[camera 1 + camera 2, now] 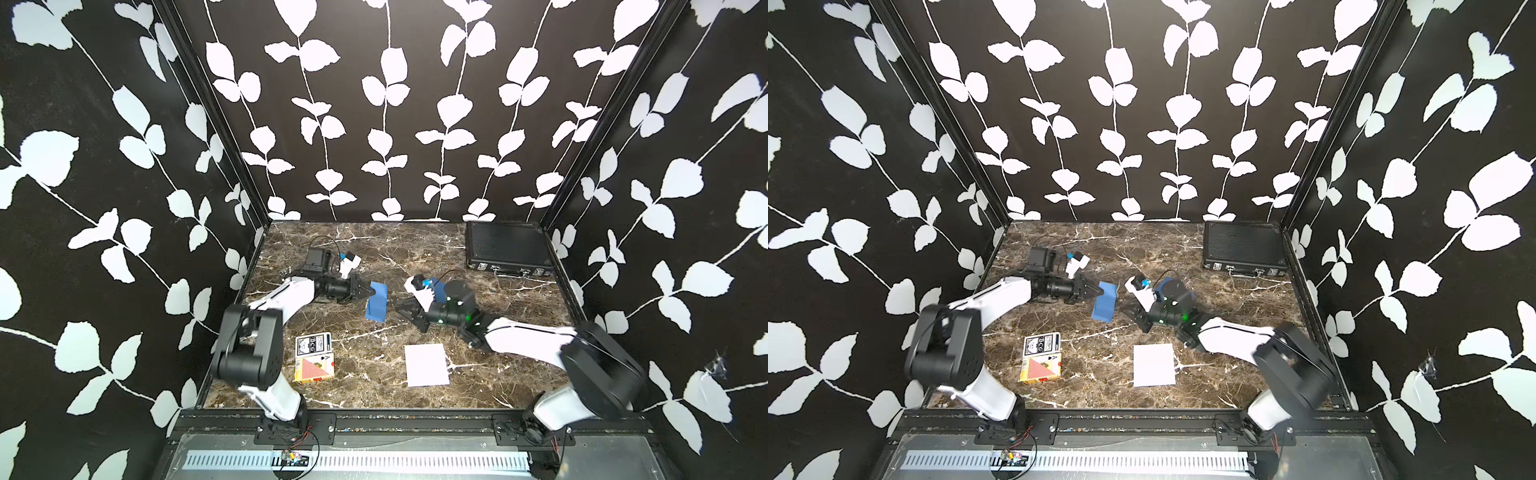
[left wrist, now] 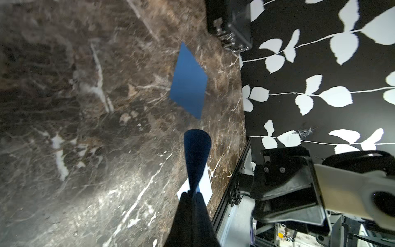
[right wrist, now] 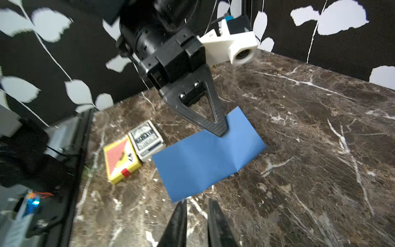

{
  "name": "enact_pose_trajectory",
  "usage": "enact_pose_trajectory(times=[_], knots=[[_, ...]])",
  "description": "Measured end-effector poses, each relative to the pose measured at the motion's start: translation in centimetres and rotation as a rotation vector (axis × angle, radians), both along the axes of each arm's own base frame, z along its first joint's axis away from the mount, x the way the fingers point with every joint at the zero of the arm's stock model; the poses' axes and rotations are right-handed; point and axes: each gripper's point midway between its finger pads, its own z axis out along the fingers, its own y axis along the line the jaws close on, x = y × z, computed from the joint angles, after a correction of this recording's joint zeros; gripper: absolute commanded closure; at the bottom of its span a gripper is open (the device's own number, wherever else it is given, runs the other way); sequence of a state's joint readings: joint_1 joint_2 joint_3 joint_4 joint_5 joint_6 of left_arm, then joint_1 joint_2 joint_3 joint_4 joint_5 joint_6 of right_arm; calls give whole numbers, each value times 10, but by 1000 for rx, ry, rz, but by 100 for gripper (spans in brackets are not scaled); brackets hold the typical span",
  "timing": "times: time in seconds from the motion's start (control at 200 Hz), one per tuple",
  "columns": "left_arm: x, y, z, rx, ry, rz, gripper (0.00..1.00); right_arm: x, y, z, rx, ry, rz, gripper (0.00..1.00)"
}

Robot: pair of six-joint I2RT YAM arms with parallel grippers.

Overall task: Fold the square paper along the opposite sides
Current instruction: Smooth out the paper at the center of the board.

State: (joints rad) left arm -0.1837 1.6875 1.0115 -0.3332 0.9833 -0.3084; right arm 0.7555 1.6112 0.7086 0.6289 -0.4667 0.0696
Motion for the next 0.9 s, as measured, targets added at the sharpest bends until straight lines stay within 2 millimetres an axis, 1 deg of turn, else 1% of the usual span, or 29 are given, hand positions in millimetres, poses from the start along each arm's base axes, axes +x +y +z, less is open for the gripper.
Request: enact_pose_trajectory(times=[0.07,0.16,0.195,0.27,0.395,0.525,0.655,0.73,0.84,0.9], knots=[[-2,0,-16,13,39,-14,100,6,5,-27,-36,-3,-6,81],[-1,-1,-27,20,67,-32,100,10,10,-59,-81,12,-8,83],[2,-1,-31,21,75,-39,100,12,13,-67,-91,14,-3,83],[10,-3,-39,24,77,-54,100,15,22,-75,-95,10,8,83],[7,-2,-51,37,96,-69,100,20,35,-72,-64,-19,17,83],[7,-2,-54,42,91,-81,100,23,36,-67,-50,-38,11,84],[9,-2,-65,48,110,-90,100,24,36,-67,-52,-45,8,85],[8,-2,-72,53,126,-92,100,27,39,-64,-44,-48,8,86],[8,-2,-73,53,129,-93,100,32,49,-61,-27,-61,11,88],[8,-2,-73,53,130,-92,100,32,54,-66,-29,-61,14,88]])
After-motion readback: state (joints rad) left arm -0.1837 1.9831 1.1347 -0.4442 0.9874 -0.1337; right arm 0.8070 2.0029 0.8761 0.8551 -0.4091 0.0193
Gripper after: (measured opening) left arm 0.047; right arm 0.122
